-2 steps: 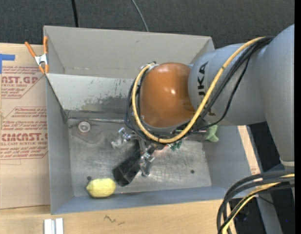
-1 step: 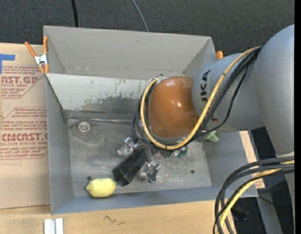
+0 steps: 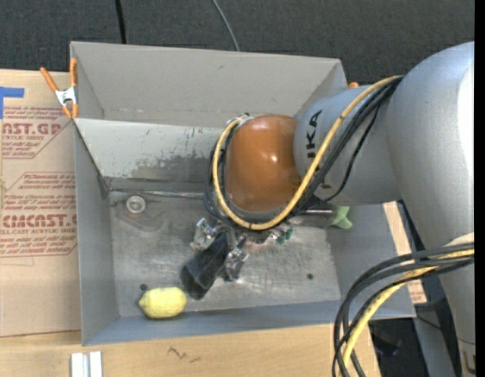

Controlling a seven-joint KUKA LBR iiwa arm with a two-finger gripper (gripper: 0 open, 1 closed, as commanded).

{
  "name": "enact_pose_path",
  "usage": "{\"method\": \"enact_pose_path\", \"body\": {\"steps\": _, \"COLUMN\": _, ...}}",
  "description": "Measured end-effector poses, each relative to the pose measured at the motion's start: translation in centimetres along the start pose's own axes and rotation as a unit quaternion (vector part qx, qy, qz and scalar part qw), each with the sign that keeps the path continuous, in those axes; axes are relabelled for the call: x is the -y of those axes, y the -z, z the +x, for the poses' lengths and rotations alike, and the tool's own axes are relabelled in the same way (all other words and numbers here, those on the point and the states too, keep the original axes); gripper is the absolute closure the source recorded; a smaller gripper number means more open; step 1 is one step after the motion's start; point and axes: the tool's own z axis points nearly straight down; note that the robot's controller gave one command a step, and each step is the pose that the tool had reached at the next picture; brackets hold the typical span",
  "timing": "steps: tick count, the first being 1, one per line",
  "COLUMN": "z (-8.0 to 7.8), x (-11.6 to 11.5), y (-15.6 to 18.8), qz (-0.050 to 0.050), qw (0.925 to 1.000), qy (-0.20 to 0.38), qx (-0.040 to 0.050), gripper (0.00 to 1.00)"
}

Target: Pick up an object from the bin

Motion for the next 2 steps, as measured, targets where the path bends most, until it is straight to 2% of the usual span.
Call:
{"method": "enact_pose_path", "body": {"steps": 1, "z": 0.0, "x": 0.0, "y": 0.0, "qz": 0.0, "qw": 1.0, "qy": 0.0, "qx": 0.0, "gripper": 1.0}}
{"method": "enact_pose_path", "body": {"steps": 2, "z": 1.1, "x": -0.7, "y": 9.8, "qz": -0.001, "qw": 1.0, "qy": 0.001, "qx": 0.0079, "gripper": 1.0}}
